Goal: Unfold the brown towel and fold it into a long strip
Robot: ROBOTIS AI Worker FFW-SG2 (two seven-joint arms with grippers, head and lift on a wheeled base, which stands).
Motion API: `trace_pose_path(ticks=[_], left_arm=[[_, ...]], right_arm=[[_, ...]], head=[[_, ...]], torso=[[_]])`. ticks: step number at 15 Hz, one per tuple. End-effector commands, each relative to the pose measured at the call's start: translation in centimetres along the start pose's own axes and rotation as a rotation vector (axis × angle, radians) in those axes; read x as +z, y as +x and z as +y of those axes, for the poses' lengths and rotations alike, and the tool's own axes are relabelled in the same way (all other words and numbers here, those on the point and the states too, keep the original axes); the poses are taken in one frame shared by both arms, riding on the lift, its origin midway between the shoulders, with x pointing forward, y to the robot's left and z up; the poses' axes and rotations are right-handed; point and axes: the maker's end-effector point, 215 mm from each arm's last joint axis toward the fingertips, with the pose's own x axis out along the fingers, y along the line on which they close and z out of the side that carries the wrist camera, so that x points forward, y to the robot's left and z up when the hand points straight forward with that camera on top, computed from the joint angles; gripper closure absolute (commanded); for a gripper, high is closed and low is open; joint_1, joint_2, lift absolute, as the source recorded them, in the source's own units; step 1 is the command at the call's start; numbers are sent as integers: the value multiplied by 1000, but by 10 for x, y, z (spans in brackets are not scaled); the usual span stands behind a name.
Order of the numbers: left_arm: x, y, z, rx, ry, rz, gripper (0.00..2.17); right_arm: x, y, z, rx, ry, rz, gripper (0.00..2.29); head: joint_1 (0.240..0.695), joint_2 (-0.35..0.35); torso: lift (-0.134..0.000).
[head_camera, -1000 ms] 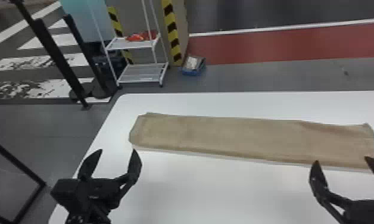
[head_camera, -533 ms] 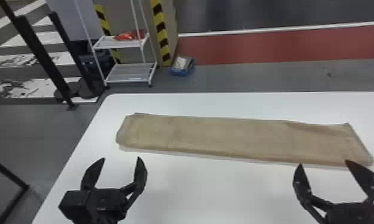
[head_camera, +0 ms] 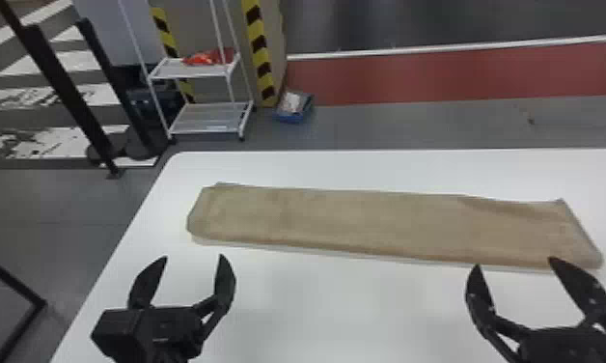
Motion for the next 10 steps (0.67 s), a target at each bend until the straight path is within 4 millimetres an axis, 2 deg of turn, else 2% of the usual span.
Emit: trace_pose_path(ticks=[1,10], left_arm=[[-3,0,1,-1,-7,2,53],[1,-3,-2,-7,-26,-10,53]], right_arm=[[-1,-2,5,3,-4,4,83],[3,-9,15,1,3,-8,83]], head=[[695,186],[695,208]], torso=[[-114],[-114]])
